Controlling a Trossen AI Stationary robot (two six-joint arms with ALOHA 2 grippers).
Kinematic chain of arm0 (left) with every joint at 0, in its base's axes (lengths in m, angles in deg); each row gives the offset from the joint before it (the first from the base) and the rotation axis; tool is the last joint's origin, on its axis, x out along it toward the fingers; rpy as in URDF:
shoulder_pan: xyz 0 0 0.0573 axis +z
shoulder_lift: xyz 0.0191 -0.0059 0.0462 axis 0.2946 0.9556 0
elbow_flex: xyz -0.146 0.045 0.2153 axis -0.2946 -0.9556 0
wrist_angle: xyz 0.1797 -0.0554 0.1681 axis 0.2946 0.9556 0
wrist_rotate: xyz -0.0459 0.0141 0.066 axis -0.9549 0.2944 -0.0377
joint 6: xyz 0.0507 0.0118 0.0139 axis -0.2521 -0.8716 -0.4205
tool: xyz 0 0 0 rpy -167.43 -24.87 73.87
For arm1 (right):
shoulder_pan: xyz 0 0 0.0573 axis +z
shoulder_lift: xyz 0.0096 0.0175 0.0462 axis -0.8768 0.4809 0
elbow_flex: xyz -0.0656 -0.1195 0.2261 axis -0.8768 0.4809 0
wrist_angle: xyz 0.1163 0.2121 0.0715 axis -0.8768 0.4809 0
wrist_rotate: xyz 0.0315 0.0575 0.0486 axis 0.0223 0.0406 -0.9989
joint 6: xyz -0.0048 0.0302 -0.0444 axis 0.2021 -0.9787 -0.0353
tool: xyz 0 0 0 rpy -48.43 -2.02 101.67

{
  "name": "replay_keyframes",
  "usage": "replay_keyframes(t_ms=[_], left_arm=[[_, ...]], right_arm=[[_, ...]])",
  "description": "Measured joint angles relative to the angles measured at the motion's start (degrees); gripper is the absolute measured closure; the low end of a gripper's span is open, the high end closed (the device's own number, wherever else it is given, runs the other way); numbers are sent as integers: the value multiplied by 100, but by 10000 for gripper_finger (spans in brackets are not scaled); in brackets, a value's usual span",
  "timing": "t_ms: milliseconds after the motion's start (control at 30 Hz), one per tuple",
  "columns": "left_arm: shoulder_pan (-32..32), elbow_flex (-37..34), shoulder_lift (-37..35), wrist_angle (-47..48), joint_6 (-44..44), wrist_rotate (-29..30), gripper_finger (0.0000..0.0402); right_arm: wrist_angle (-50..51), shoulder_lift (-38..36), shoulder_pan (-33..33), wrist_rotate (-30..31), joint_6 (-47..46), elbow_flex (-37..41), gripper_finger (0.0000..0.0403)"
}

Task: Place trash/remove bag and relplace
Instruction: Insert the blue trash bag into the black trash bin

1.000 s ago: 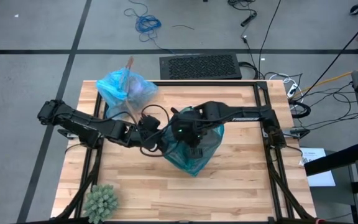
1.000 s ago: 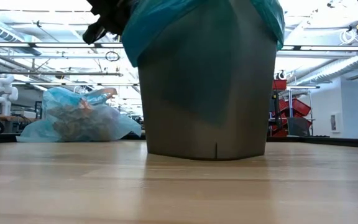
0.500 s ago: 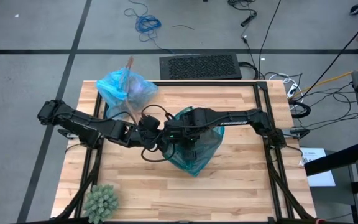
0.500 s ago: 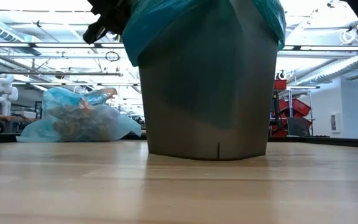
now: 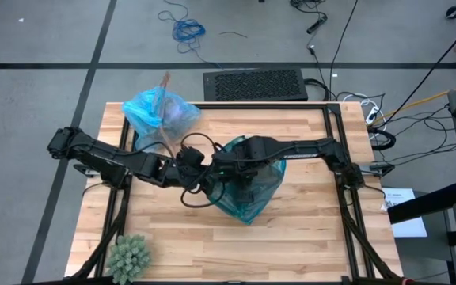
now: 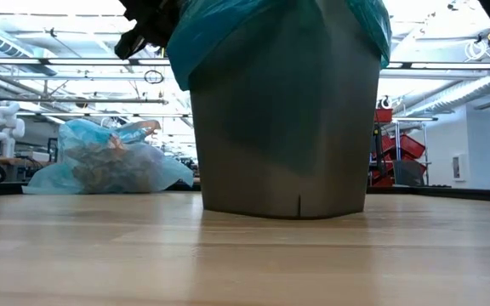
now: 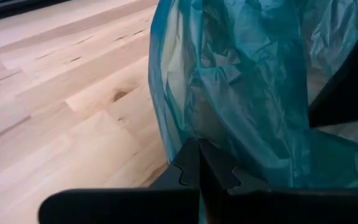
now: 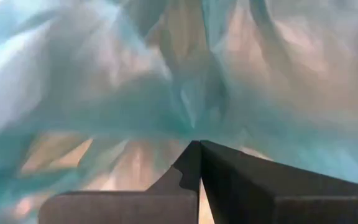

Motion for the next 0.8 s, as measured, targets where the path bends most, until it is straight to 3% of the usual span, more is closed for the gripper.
replay_keyframes(t_ms=[333,433,567,633,800], left_arm=[[0,52,-51,-19,-34,-58,402],[0,52,-168,-40,-77,-63,402],[4,52,-529,200,-213,-51,402],[4,52,-868,480,-178,37,402],[-45,61,-1970,648,-187,426,402]], right_arm=[[-125,-1324,201,213,-769,-1,403],[-764,-1606,139,-224,-743,-28,403],[-1068,-1325,30,-1231,-411,19,403],[-892,-1163,12,-1102,-332,183,403],[-508,-1260,-3,153,-302,941,403]])
